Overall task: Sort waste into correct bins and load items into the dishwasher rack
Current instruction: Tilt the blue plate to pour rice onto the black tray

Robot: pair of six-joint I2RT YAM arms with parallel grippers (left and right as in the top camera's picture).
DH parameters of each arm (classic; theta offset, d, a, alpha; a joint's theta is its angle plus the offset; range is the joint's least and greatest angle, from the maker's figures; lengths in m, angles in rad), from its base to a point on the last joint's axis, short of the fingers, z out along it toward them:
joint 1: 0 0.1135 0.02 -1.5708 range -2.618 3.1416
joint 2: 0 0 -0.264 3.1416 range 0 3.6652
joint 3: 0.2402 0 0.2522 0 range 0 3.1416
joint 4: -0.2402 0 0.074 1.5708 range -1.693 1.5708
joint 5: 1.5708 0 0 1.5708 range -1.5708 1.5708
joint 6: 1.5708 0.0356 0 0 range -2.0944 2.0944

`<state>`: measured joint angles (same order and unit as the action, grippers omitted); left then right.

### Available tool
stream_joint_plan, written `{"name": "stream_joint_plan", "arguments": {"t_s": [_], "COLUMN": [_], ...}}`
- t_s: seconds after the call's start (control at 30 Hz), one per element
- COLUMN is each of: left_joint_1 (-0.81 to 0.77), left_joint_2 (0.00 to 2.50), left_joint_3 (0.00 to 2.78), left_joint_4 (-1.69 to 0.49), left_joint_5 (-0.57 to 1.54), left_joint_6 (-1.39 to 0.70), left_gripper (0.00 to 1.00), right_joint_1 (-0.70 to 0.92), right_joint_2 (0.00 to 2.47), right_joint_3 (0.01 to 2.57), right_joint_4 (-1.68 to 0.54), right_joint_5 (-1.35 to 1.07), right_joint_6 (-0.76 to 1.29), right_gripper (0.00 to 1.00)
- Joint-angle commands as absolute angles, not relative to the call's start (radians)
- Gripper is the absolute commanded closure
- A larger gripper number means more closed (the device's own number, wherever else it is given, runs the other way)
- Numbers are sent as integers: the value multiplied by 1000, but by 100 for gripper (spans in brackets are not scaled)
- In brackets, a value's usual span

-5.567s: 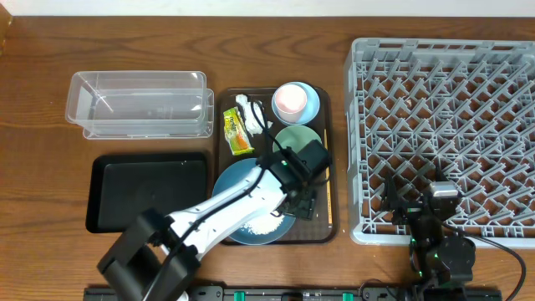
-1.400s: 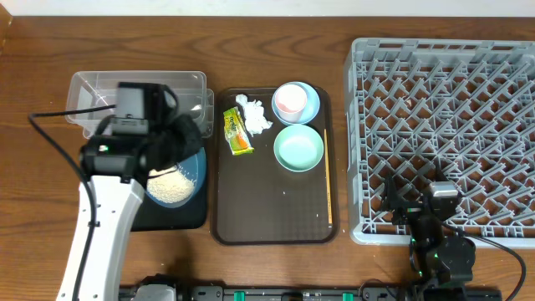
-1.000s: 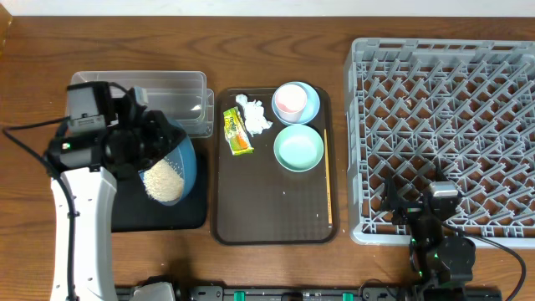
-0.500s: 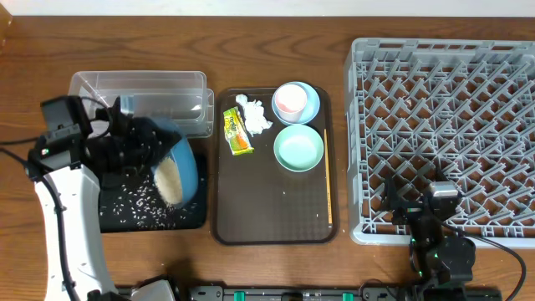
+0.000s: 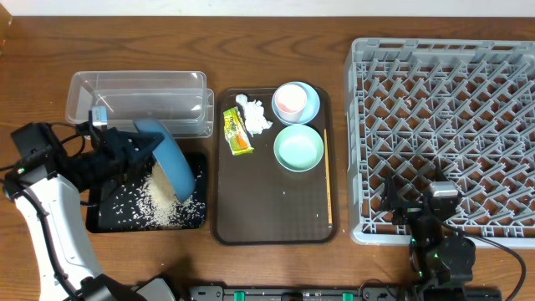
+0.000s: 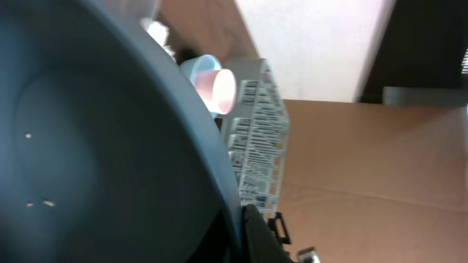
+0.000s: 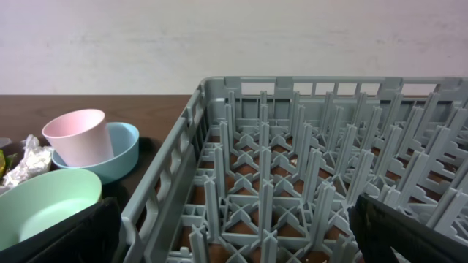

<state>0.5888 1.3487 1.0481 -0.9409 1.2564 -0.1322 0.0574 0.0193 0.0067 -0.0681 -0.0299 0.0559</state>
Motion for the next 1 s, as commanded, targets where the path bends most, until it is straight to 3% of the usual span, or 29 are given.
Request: {"name": "stream_joint_plan", "arguments": {"t_s": [0.0, 0.97], "left_joint_1": [600, 743], "left_joint_2": [1352, 1354], "left_joint_3": [1049, 1049], "left_joint_4": [-966, -955], "left_joint_5": [1405, 1514], "left_joint_6": [-93, -86], "left_gripper": [94, 94], "right_joint_1": [52, 52], "right_joint_2": [20, 20], "right_joint_3": [6, 6], "right_joint_4": [-72, -72], "right_joint_5": [-33, -33], "right_joint_6": [47, 47], "right_gripper": [1, 1]}}
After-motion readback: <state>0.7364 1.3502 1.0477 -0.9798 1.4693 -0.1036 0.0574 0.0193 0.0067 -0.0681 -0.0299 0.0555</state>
